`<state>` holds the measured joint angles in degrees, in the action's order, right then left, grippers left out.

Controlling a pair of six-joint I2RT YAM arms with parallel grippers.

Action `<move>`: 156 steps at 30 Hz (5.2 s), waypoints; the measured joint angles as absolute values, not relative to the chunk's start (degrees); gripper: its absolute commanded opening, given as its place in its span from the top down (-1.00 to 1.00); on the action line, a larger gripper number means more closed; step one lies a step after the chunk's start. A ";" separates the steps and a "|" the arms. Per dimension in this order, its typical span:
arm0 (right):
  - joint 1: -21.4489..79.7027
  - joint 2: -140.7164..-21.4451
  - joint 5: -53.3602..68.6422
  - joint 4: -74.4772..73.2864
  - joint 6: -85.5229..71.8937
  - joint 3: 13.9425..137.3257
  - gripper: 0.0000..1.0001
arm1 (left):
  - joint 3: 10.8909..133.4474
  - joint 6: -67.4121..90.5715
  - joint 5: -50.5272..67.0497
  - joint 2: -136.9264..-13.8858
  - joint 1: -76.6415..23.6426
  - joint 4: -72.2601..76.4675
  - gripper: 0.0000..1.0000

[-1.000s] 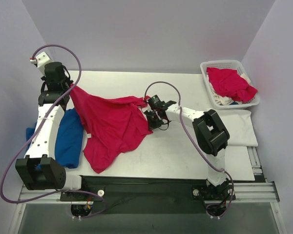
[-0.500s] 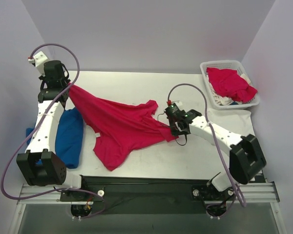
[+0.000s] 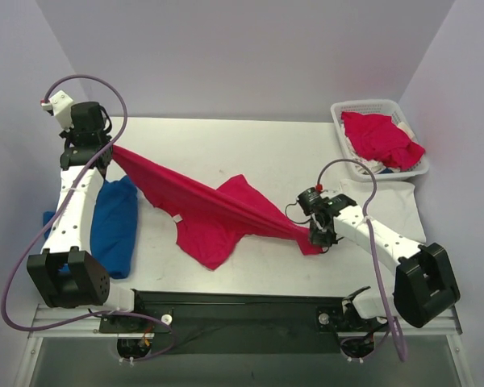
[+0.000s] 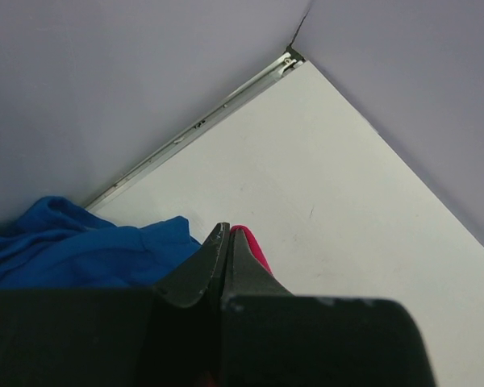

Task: Fold and stack the t-shirts
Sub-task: Flatten out the tshirt

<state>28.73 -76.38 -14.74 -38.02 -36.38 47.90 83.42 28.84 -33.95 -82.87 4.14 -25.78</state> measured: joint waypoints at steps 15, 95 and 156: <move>40.18 -77.41 -21.04 -40.64 -39.92 60.75 0.09 | 75.46 34.28 -33.06 -81.69 4.71 -26.02 1.00; 30.79 -149.91 15.27 -14.61 -20.40 134.41 -0.22 | 69.12 38.65 -29.50 -80.49 -1.78 -25.96 1.00; 19.55 -68.16 -8.29 -19.35 -12.88 89.34 1.00 | 91.05 30.76 -6.02 -69.73 -1.02 -26.79 1.00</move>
